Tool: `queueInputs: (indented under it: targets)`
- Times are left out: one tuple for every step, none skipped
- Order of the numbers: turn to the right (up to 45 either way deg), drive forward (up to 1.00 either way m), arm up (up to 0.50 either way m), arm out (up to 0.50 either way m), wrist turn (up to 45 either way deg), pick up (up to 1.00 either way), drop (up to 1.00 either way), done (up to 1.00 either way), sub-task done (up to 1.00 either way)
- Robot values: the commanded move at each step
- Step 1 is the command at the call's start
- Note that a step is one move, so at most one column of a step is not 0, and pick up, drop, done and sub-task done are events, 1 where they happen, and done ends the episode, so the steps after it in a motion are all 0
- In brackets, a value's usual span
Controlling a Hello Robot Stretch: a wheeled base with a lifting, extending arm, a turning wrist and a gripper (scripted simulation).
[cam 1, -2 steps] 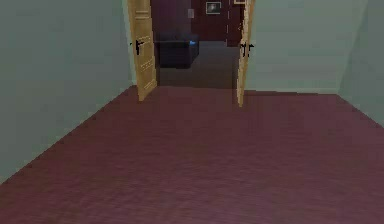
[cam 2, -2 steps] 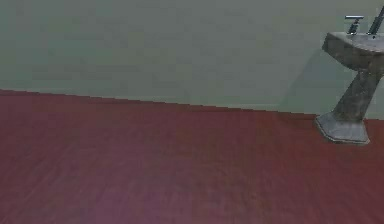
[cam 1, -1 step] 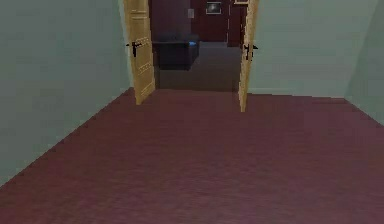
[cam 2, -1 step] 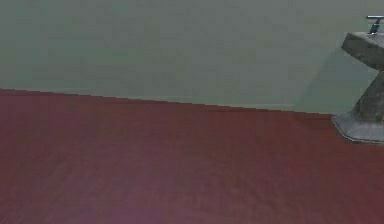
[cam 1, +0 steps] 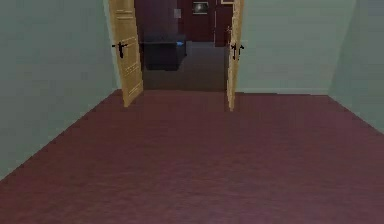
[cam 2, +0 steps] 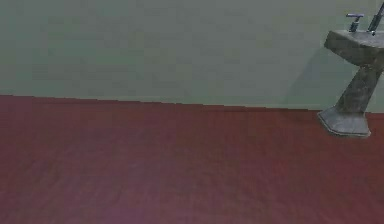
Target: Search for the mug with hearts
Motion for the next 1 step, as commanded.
queueInputs:
  targets:
    - [0.0, 1.00, 0.00, 0.00, 0.0, 0.00, 0.00, 0.00, 0.00]
